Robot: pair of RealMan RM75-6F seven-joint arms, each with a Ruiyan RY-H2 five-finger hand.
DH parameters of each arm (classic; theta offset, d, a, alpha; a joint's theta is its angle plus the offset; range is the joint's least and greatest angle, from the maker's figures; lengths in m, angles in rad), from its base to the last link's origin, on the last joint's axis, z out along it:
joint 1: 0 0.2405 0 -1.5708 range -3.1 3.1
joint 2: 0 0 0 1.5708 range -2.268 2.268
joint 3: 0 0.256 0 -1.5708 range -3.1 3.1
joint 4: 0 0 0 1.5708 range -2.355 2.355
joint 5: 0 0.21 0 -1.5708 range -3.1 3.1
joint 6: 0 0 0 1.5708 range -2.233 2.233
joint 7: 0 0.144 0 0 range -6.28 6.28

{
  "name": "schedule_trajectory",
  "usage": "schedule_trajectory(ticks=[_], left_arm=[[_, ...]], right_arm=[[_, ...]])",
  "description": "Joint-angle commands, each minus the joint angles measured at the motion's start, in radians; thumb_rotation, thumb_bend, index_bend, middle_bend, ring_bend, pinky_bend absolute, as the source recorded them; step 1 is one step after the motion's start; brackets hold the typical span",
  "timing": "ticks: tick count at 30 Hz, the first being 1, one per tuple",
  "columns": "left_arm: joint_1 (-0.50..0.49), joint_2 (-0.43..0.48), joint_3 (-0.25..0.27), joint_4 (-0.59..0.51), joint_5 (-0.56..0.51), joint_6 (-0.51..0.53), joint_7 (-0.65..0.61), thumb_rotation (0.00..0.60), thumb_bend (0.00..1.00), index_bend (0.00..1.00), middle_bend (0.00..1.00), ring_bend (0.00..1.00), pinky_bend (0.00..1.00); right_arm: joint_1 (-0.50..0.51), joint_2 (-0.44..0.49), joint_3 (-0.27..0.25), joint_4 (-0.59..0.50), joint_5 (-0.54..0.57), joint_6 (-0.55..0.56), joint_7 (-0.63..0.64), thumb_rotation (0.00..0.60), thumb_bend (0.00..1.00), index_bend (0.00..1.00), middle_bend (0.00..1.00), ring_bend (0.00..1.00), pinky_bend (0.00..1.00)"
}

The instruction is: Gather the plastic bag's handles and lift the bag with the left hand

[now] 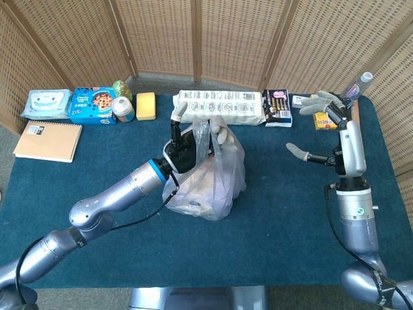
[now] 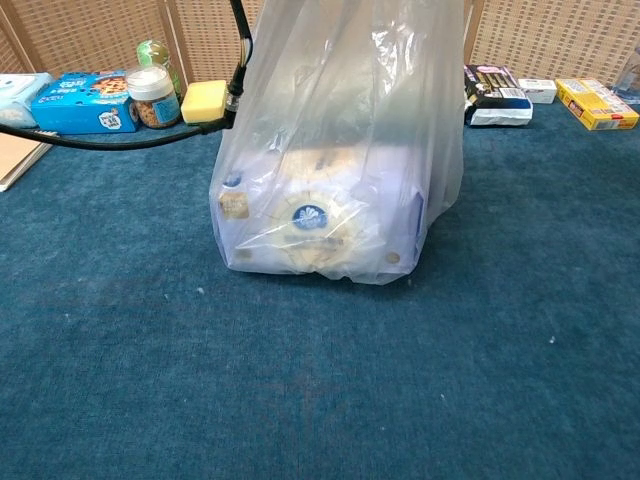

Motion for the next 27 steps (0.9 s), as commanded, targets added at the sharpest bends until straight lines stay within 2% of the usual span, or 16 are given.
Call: schedule_trajectory(ticks=[1, 6, 12, 18, 23, 27], left_arm=[[-0.004, -0.003, 0.019, -0.023, 0.025, 0.065, -0.006, 0.000, 0.21, 0.56, 0.59, 0.42, 0.35], [0.004, 0.015, 0.054, -0.059, 0.124, 0.144, 0.048, 0.000, 0.21, 0.56, 0.58, 0.40, 0.24], [0.003, 0.040, 0.073, -0.077, 0.218, 0.152, 0.083, 0.000, 0.21, 0.56, 0.56, 0.37, 0.24], [-0.008, 0.034, 0.087, -0.097, 0.311, 0.231, 0.105, 0.000, 0.21, 0.56, 0.55, 0.36, 0.24], [-0.015, 0.002, 0.090, -0.103, 0.357, 0.255, 0.077, 0.000, 0.21, 0.56, 0.55, 0.35, 0.19], [-0.008, -0.038, 0.066, -0.095, 0.340, 0.225, -0.008, 0.000, 0.22, 0.56, 0.55, 0.35, 0.19]], right_arm=[[-0.001, 0.002, -0.001, 0.001, -0.002, -0.001, 0.005, 0.600, 0.11, 0.38, 0.30, 0.15, 0.06], [-0.005, 0.006, -0.003, 0.003, -0.008, -0.001, 0.016, 0.600, 0.11, 0.38, 0.31, 0.16, 0.06], [-0.003, 0.004, -0.005, 0.005, -0.013, -0.002, 0.020, 0.600, 0.11, 0.38, 0.31, 0.16, 0.06], [-0.008, 0.007, -0.006, 0.004, -0.016, 0.005, 0.022, 0.600, 0.11, 0.38, 0.31, 0.16, 0.06], [-0.009, 0.008, -0.006, 0.005, -0.017, 0.005, 0.028, 0.600, 0.11, 0.38, 0.31, 0.16, 0.06], [-0.012, 0.011, -0.007, 0.004, -0.022, 0.007, 0.031, 0.600, 0.11, 0.38, 0.30, 0.15, 0.06]])
